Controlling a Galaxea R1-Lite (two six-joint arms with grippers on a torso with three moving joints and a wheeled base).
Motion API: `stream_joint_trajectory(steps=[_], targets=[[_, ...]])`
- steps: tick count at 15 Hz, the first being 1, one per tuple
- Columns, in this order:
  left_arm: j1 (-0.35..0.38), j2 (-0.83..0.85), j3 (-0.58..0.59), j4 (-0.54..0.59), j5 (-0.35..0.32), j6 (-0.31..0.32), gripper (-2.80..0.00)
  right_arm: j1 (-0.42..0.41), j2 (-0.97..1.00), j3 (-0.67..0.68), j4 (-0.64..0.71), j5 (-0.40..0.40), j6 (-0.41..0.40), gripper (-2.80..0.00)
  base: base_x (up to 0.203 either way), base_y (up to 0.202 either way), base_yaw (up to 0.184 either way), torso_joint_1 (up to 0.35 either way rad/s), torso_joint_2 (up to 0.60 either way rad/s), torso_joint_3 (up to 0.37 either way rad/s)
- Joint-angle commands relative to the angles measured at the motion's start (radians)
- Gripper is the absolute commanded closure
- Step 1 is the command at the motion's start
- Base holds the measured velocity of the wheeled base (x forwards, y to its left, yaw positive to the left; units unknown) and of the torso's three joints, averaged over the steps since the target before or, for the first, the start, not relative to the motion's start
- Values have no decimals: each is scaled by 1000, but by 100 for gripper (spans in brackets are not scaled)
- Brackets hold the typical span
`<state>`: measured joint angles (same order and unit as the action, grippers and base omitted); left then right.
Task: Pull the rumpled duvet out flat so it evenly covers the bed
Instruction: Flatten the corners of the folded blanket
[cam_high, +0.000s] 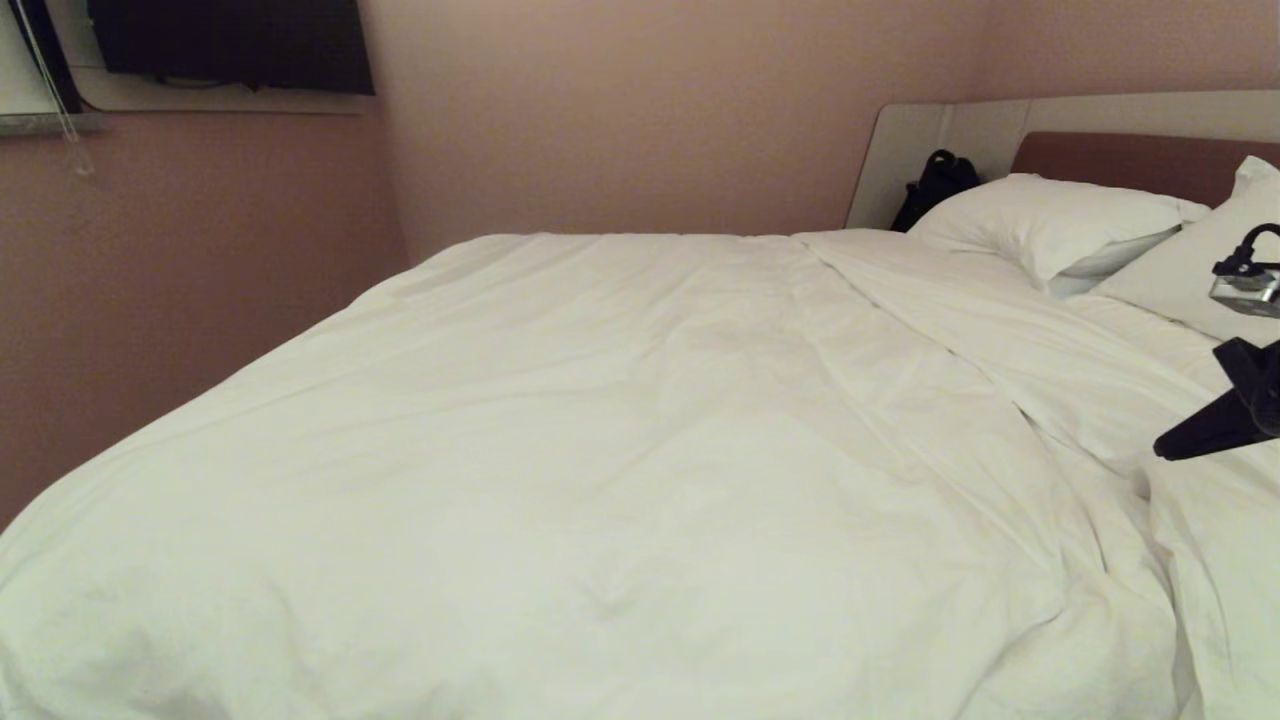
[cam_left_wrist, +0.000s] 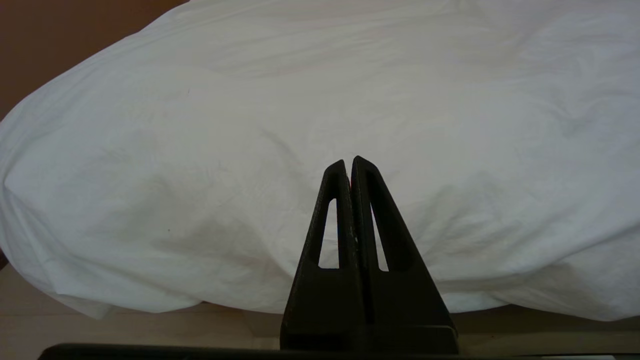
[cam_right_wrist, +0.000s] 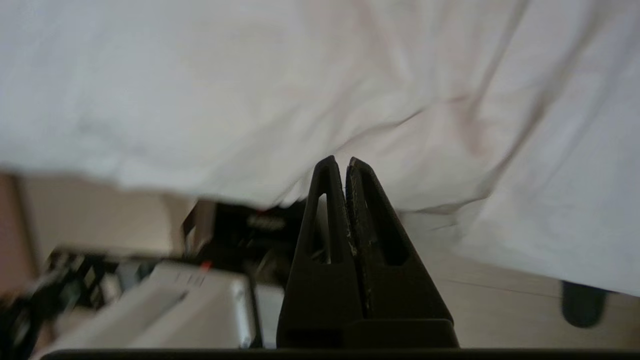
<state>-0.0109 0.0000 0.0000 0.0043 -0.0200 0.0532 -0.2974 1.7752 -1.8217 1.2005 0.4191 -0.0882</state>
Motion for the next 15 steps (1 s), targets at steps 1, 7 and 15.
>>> stream_joint_trajectory(steps=[1,7,15], targets=[[0,0,0,0,0,0,0,28,26,3,-421,-772,236,0,0,0,0,0,0,0],[0,0,0,0,0,0,0,46,246,-70,-667,-999,274,0,0,0,0,0,0,0],[0,0,0,-1,0,0,0,43,395,-104,-700,-915,196,0,0,0,0,0,0,0]])
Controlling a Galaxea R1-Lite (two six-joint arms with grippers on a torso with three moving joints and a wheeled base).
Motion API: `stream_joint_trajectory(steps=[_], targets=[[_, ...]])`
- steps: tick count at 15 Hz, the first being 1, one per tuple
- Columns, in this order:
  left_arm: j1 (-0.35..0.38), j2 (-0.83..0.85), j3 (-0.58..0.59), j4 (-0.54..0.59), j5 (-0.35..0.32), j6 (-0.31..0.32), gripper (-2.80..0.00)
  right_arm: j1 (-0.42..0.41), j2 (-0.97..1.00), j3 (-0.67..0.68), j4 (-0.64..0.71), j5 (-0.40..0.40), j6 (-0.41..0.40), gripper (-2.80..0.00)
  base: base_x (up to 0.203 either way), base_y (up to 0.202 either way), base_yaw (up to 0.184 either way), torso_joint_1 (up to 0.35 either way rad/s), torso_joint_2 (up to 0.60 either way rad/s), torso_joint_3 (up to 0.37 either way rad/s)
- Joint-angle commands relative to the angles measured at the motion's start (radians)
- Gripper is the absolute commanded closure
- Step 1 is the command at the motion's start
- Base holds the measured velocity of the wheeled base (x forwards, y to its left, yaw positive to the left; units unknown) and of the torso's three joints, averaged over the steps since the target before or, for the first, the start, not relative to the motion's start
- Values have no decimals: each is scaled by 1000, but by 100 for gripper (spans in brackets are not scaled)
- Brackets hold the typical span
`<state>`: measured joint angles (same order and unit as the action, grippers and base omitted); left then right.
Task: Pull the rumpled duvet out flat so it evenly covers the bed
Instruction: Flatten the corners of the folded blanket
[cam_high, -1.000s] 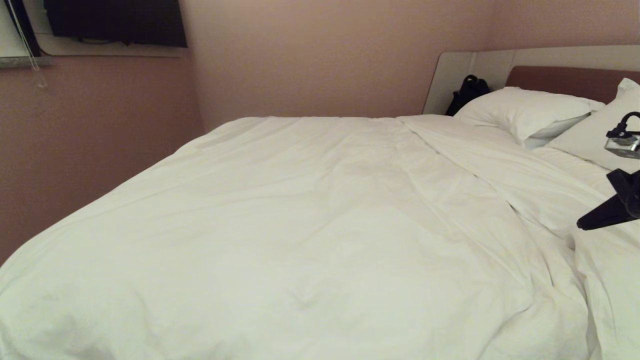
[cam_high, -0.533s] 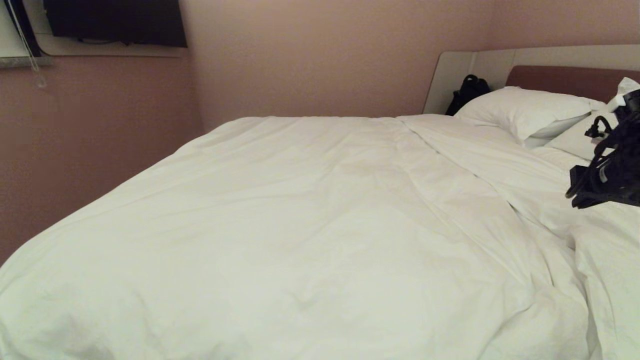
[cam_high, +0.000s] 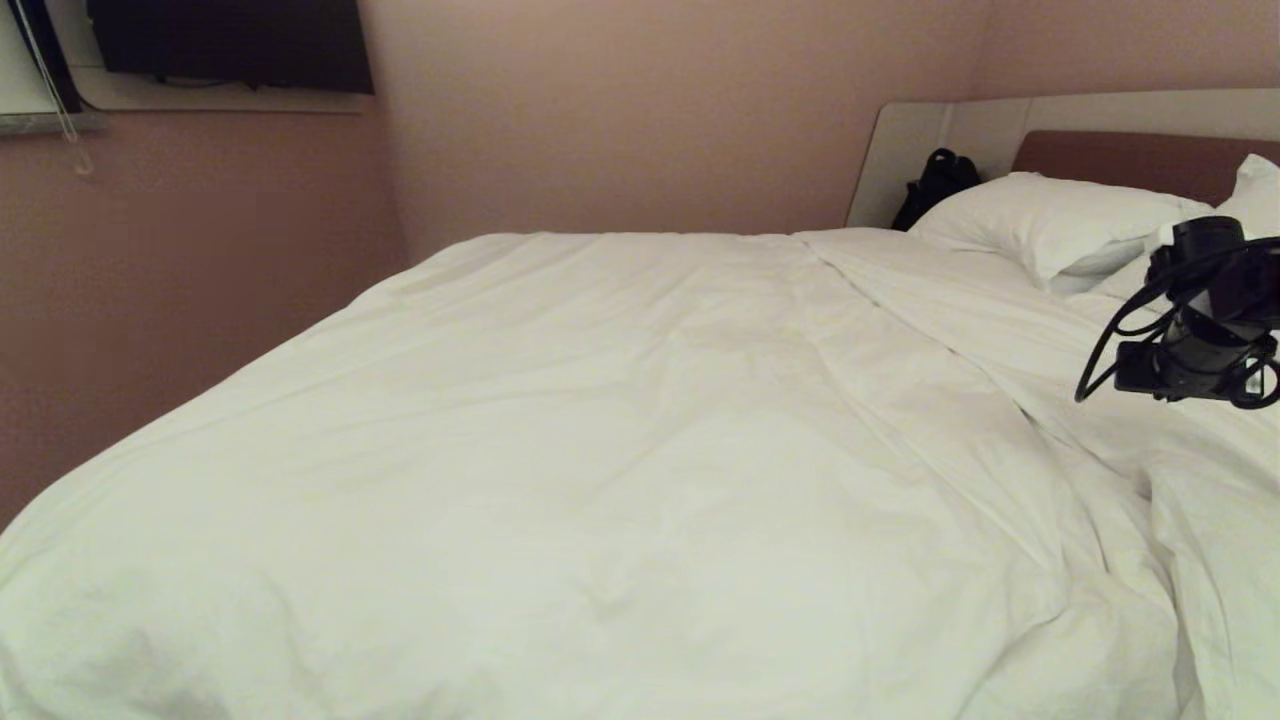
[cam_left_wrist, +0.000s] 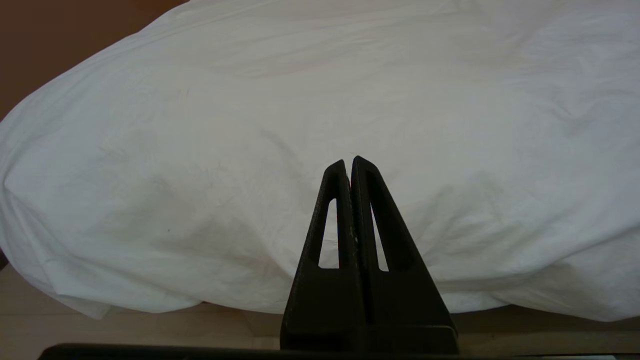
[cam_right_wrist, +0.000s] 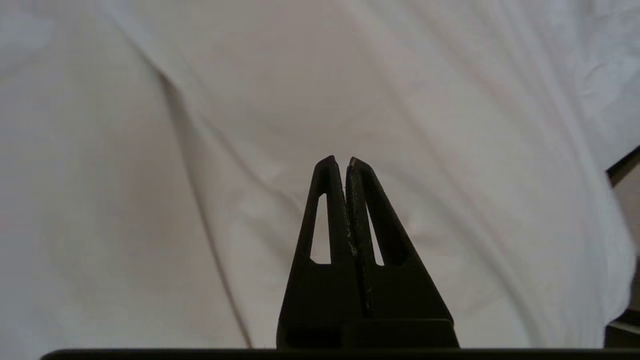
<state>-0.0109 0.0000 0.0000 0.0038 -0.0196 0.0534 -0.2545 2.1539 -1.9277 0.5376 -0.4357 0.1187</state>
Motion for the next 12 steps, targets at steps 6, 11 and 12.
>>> stream_joint_trajectory(steps=[6,11,12], targets=[[0,0,0,1,0,0,0,3,-82,52,93,97,1,0,0,0,0,0,0,0],[0,0,0,0,0,0,0,3,-234,253,193,333,-9,0,0,0,0,0,0,0],[0,0,0,1,0,0,0,5,-248,299,191,347,-10,0,0,0,0,0,0,0]])
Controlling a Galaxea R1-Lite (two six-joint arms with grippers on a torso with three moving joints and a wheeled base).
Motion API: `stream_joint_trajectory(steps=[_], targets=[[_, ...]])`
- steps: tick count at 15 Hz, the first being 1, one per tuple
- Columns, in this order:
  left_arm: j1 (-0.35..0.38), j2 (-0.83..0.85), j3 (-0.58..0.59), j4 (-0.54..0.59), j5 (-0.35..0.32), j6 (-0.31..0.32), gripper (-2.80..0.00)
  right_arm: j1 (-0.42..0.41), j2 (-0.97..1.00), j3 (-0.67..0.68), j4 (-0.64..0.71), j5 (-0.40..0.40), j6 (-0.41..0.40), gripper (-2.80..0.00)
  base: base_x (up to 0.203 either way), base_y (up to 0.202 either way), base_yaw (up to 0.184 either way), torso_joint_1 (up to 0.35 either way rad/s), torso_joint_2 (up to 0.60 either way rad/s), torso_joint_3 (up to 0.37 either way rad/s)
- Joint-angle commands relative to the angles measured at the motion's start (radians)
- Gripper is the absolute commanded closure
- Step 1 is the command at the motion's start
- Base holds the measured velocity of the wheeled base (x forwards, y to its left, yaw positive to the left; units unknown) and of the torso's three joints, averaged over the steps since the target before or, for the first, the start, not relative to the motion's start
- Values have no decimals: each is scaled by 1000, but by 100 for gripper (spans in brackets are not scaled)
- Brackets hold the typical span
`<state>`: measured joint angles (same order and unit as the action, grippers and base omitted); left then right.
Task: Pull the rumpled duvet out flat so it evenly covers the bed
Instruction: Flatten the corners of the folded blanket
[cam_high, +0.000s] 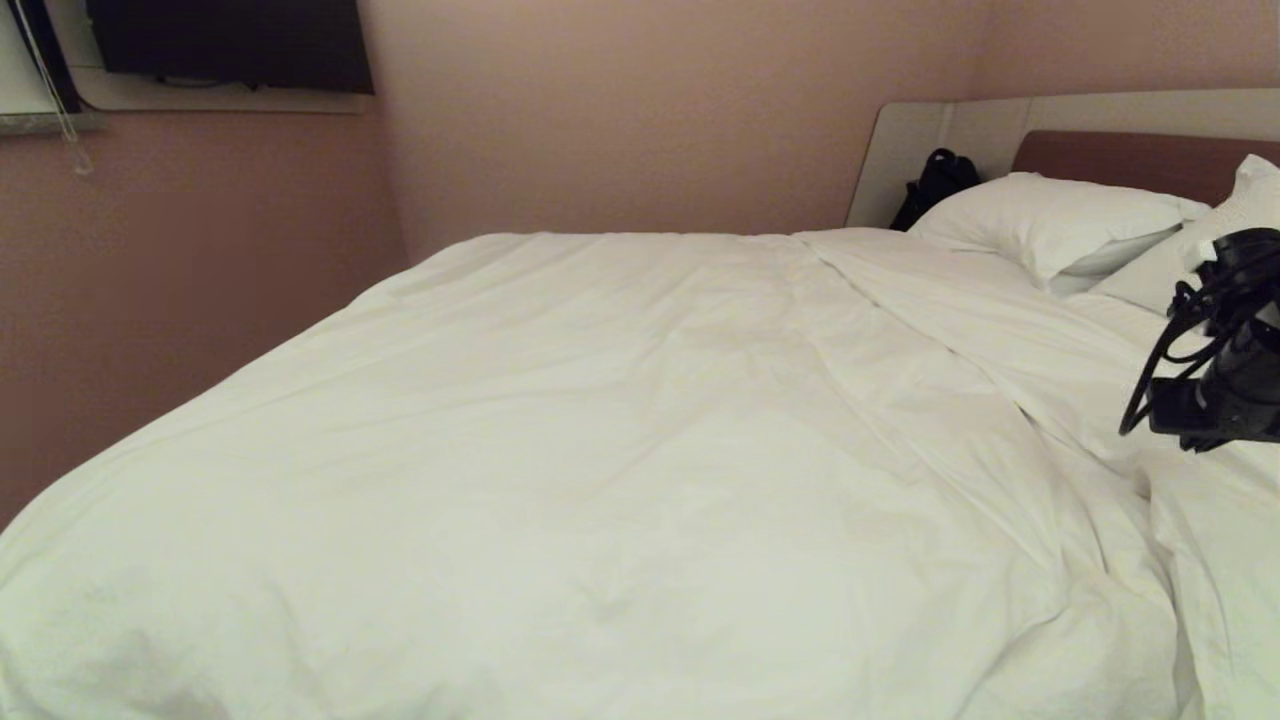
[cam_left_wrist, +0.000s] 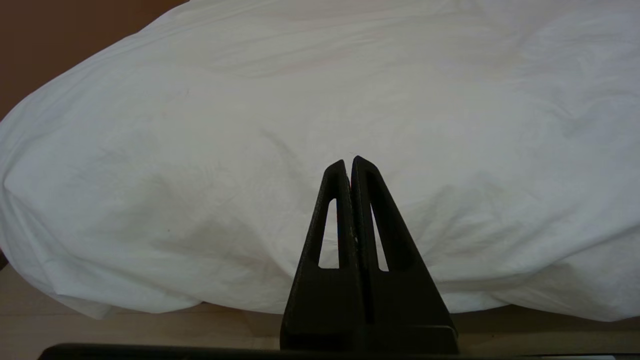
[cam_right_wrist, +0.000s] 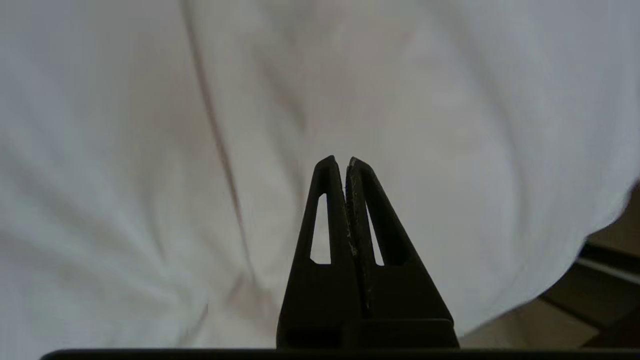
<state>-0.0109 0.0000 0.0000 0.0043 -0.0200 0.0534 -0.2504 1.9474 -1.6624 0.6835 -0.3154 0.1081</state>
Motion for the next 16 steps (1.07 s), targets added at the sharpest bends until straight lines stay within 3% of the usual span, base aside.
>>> stream_joint_trajectory(steps=[1,3,4,6,8,12,16], targets=[[0,0,0,0,0,0,0,8,-49,67,43,235,0,0,0,0,0,0,0,0],[0,0,0,-1,0,0,0,13,-44,81,34,242,1,0,0,0,0,0,0,0],[0,0,0,0,0,0,0,11,-42,81,27,249,1,-280,0,0,0,0,0,0],[0,0,0,0,0,0,0,11,-24,77,20,292,1,-280,0,0,0,0,0,0],[0,0,0,0,0,0,0,10,7,68,19,285,-1,-280,0,0,0,0,0,0],[0,0,0,0,0,0,0,1,91,48,17,164,-19,-280,0,0,0,0,0,0],[0,0,0,0,0,0,0,-35,82,28,13,154,-24,-280,0,0,0,0,0,0]])
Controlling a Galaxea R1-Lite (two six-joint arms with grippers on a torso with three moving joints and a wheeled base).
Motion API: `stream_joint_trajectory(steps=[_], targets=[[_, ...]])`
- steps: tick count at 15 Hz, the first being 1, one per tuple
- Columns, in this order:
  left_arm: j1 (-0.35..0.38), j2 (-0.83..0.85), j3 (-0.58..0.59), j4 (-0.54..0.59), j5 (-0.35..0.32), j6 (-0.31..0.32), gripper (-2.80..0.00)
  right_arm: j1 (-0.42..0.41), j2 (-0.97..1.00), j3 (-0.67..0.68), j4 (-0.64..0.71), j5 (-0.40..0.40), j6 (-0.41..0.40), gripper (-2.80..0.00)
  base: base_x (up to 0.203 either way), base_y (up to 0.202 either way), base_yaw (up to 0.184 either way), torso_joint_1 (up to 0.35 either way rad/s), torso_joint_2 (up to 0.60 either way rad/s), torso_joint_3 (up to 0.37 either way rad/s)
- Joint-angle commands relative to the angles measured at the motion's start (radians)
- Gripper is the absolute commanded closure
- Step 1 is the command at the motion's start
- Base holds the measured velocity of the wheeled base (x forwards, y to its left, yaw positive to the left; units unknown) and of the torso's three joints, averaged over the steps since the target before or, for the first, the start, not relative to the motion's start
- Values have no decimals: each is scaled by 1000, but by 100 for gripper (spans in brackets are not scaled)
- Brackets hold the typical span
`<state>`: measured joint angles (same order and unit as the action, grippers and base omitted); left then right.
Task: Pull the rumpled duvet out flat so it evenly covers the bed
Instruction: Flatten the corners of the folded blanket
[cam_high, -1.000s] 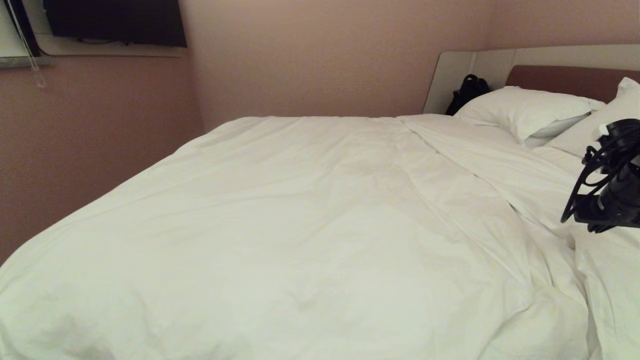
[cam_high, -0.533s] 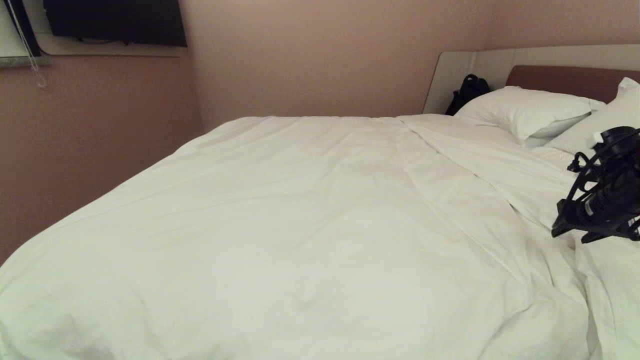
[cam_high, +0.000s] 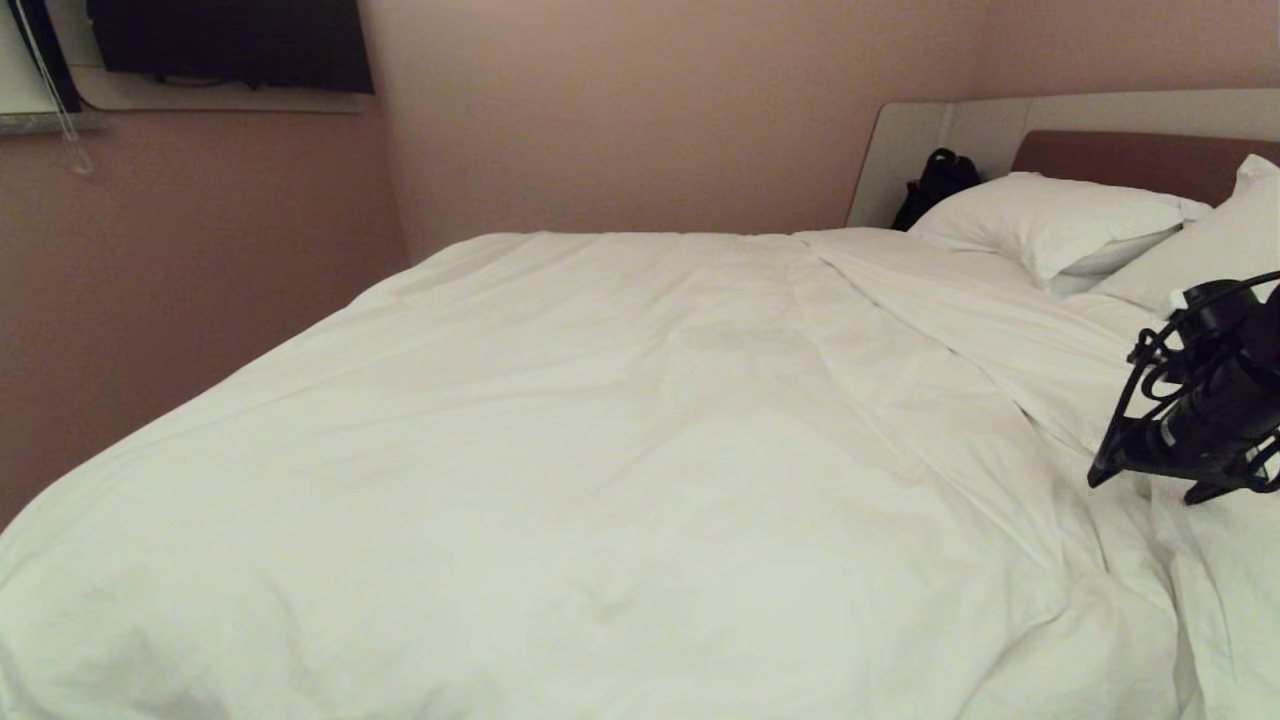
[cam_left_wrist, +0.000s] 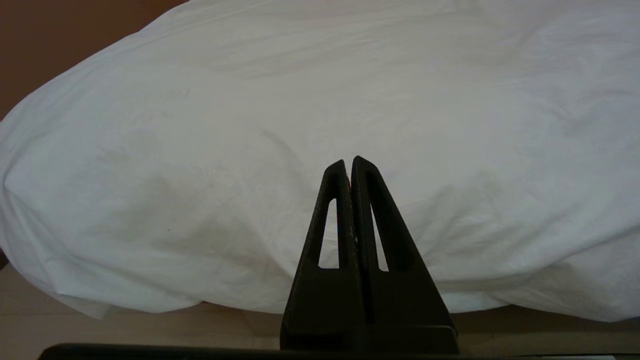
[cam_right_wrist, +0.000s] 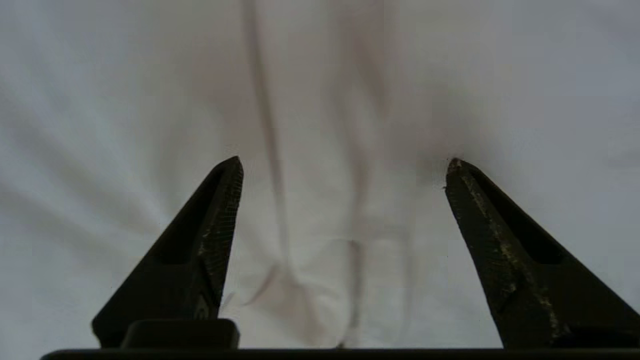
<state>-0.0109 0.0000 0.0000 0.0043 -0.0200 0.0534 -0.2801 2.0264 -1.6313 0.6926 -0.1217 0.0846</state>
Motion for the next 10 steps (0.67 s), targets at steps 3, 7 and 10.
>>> stream_joint_trajectory(steps=[3,7,10], targets=[[0,0,0,0,0,0,0,-5,18,-2,2,-88,3,-280,0,0,0,0,0,0],[0,0,0,-1,0,0,0,-2,42,-1,1,-107,7,-280,0,0,0,0,0,0],[0,0,0,0,0,0,0,4,71,1,1,-128,7,-280,0,0,0,0,0,0]])
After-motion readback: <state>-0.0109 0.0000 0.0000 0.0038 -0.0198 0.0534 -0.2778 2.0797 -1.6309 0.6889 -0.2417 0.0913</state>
